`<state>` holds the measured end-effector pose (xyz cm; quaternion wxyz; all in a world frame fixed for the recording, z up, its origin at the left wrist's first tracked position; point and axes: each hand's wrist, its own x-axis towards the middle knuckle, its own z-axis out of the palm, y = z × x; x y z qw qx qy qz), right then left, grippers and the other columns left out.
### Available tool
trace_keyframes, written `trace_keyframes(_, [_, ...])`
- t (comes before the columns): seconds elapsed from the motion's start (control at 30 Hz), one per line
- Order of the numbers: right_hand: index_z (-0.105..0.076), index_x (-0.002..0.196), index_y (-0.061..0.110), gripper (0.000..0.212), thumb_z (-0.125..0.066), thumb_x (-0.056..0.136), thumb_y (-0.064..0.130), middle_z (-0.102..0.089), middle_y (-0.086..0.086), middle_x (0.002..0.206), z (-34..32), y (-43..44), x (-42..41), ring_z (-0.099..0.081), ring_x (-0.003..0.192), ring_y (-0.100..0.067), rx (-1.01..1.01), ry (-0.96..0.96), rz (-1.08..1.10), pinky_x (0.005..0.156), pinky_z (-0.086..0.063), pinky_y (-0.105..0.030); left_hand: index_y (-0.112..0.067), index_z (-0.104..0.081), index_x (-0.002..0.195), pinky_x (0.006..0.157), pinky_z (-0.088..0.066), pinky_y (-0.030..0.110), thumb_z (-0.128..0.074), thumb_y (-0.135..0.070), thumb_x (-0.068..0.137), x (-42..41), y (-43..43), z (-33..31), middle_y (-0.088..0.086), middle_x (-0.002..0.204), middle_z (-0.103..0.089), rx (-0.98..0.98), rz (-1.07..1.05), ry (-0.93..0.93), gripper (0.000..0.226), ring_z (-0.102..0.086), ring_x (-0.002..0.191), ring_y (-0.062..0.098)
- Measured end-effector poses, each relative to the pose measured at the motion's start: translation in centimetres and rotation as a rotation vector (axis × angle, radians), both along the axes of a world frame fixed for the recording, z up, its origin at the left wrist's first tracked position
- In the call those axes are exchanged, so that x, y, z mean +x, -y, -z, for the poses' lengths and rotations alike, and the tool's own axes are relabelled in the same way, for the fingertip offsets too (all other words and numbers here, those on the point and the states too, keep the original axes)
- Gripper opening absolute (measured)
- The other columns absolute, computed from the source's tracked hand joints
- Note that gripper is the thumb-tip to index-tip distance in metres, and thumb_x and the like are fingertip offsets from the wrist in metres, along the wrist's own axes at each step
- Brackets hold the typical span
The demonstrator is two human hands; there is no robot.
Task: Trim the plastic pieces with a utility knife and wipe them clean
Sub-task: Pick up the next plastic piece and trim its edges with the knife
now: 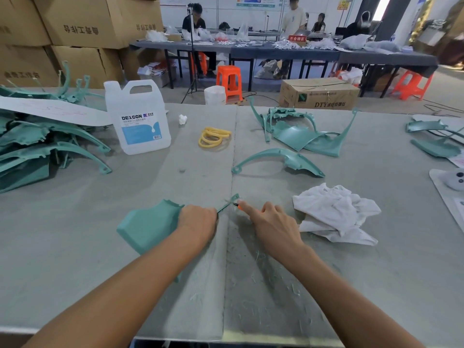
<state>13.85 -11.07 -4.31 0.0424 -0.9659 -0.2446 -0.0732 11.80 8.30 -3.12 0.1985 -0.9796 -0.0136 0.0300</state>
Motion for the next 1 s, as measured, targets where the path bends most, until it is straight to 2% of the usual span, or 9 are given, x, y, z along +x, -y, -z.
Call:
trace_keyframes(0.17, [-0.017, 0.151, 0.053, 0.071, -0.045, 0.098, 0.014, -0.036, -0.001, 0.092, -1.0, -0.6, 0.2, -0.038, 0.08, -0.023, 0.003, 0.045, 0.027, 0.06, -0.033, -0.035, -0.019, -0.06, 0.125, 0.088, -0.047, 0.031, -0.042, -0.017, 0.102, 0.1, 0.1, 0.0, 0.004, 0.122, -0.069, -0.015, -0.03, -0.009, 0.028, -0.065, 0.115, 0.027])
trace_keyframes(0.3, [-0.017, 0.155, 0.047, 0.066, -0.04, 0.104, 0.014, -0.043, -0.004, 0.087, -3.1, -0.3, 0.4, -0.047, 0.073, -0.025, 0.234, 0.174, 0.086, 0.059, -0.042, -0.037, -0.018, -0.058, 0.126, 0.084, -0.045, 0.03, -0.041, -0.018, 0.103, 0.4, 0.1, 0.4, 0.003, 0.122, -0.069, 0.01, -0.001, -0.013, 0.028, -0.066, 0.112, 0.027])
trace_keyframes(0.37, [-0.016, 0.157, 0.045, 0.058, -0.037, 0.108, 0.023, -0.048, -0.007, 0.086, -4.7, 0.0, 1.9, -0.051, 0.073, -0.028, 0.357, 0.183, 0.111, 0.063, -0.05, -0.042, -0.019, -0.055, 0.124, 0.078, -0.041, 0.03, -0.038, -0.02, 0.105, 0.1, -0.1, 0.3, 0.003, 0.122, -0.069, 0.027, 0.013, -0.029, 0.026, -0.067, 0.111, 0.026])
trace_keyframes(0.47, [-0.024, 0.154, 0.04, 0.051, -0.039, 0.106, 0.047, -0.058, -0.003, 0.107, -5.5, 0.3, 2.6, -0.058, 0.094, -0.029, 0.556, -0.023, 0.199, 0.078, -0.048, -0.044, -0.021, -0.055, 0.117, 0.07, -0.037, 0.031, -0.037, -0.022, 0.105, -0.6, -0.6, 0.6, 0.005, 0.113, -0.071, -0.03, 0.047, 0.031, 0.021, -0.069, 0.103, 0.027])
trace_keyframes(0.53, [-0.048, 0.127, 0.032, 0.038, -0.051, 0.098, 0.057, -0.06, 0.005, 0.099, -4.8, 0.2, 2.3, -0.06, 0.092, -0.025, 0.649, -0.178, 0.212, 0.072, -0.043, -0.039, -0.021, -0.058, 0.107, 0.064, -0.039, 0.029, -0.049, -0.023, 0.098, -1.6, -0.8, 0.3, 0.006, 0.096, -0.074, -0.092, 0.122, 0.113, 0.012, -0.072, 0.088, 0.027])
trace_keyframes(0.63, [-0.044, 0.082, 0.025, 0.041, -0.063, 0.089, 0.06, -0.051, 0.005, 0.07, -3.5, 0.2, 2.0, -0.053, 0.066, -0.021, 0.743, -0.37, 0.22, 0.063, -0.046, -0.039, -0.022, -0.064, 0.086, 0.051, -0.035, 0.027, -0.071, -0.03, 0.084, -2.5, -0.8, 0.0, 0.004, 0.064, -0.068, -0.084, 0.261, 0.214, 0.011, -0.068, 0.059, 0.026])
trace_keyframes(0.77, [-0.054, 0.077, 0.005, 0.044, -0.072, 0.087, 0.044, -0.046, 0.0, 0.063, -2.9, 0.3, 1.8, -0.046, 0.055, -0.018, 0.928, -0.514, 0.197, 0.053, -0.051, -0.036, -0.022, -0.063, 0.094, 0.07, -0.043, 0.036, -0.052, -0.033, 0.099, -3.3, -0.4, 0.8, 0.002, 0.083, -0.07, -0.2, 0.408, 0.288, 0.017, -0.067, 0.079, 0.029])
trace_keyframes(0.87, [-0.052, 0.071, 0.012, 0.035, -0.074, 0.086, 0.033, -0.044, 0.003, 0.055, -3.3, 1.0, 1.9, -0.044, 0.049, -0.015, 0.948, -0.487, 0.193, 0.045, -0.046, -0.028, -0.018, -0.064, 0.109, 0.088, -0.045, 0.038, -0.042, -0.04, 0.101, -4.5, -0.6, 0.8, 0.003, 0.103, -0.064, -0.375, 0.456, 0.371, 0.032, -0.059, 0.098, 0.027])
trace_keyframes(1.0, [-0.055, 0.075, 0.007, 0.033, -0.072, 0.088, 0.032, -0.047, 0.006, 0.052, -4.6, 2.0, 3.0, -0.049, 0.049, -0.016, 0.842, -0.399, 0.224, 0.052, -0.053, -0.034, -0.027, -0.057, 0.125, 0.101, -0.035, 0.041, -0.051, -0.045, 0.089, -6.0, -4.1, 0.2, 0.001, 0.127, -0.059, -0.606, 0.122, 0.444, 0.041, -0.053, 0.119, 0.026])
